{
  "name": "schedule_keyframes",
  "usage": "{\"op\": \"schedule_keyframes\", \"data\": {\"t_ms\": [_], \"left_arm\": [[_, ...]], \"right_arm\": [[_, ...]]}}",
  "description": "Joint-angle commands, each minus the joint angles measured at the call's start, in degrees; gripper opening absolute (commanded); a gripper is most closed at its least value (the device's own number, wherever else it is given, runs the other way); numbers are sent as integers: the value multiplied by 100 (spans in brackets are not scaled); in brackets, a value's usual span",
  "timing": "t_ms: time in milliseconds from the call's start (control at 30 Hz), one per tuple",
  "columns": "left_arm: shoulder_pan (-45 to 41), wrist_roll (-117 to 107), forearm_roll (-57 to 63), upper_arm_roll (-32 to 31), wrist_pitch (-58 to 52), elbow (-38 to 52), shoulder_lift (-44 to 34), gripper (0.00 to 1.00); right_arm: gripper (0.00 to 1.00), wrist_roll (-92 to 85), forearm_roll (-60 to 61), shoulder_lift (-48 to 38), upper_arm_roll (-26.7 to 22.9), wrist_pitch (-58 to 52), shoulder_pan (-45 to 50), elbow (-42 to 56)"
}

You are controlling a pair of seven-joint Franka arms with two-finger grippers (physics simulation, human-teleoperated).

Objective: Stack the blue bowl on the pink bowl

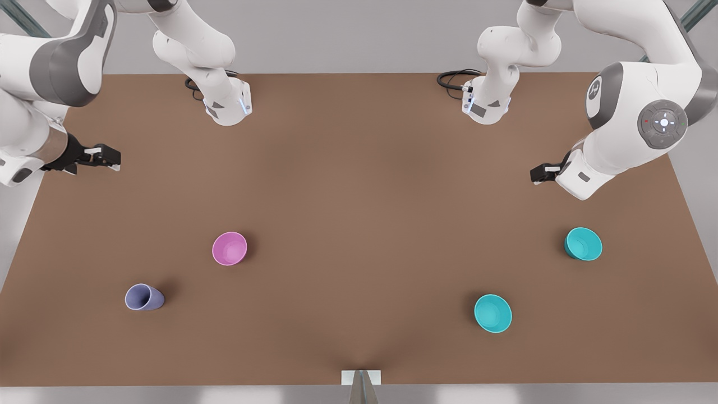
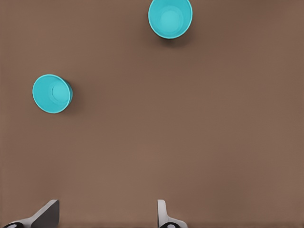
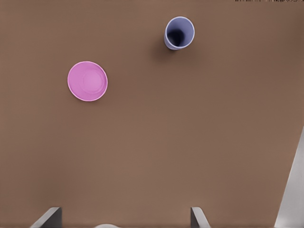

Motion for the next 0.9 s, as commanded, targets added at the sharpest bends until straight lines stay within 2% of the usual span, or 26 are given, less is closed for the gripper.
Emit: {"op": "schedule_keyframes", "data": {"t_ms": [0,133,233,300,400,633,867], "left_arm": [[1,-59,3,1,-32,10,-15,100],[-26,-67,3,-17,-103,1,-15,100],[-34,-76,3,-34,-287,1,-59,100],[-43,-111,3,-43,-287,1,-59,100],[-61,-138,3,-52,-279,1,-59,100],[-69,-67,-6,-70,-358,-8,-59,100],[-69,-67,-6,-70,-366,-8,-59,100]], "right_arm": [[100,-46,-3,4,0,15,0,0],[100,313,14,997,26,208,281,-280],[100,938,303,953,35,2079,281,-1976],[100,1105,488,1006,26,2580,185,-2539],[100,1430,559,865,26,3899,193,-3480],[100,1852,1043,1972,35,4998,308,-3217],[100,1843,1236,2342,43,5227,264,-3208]]}}
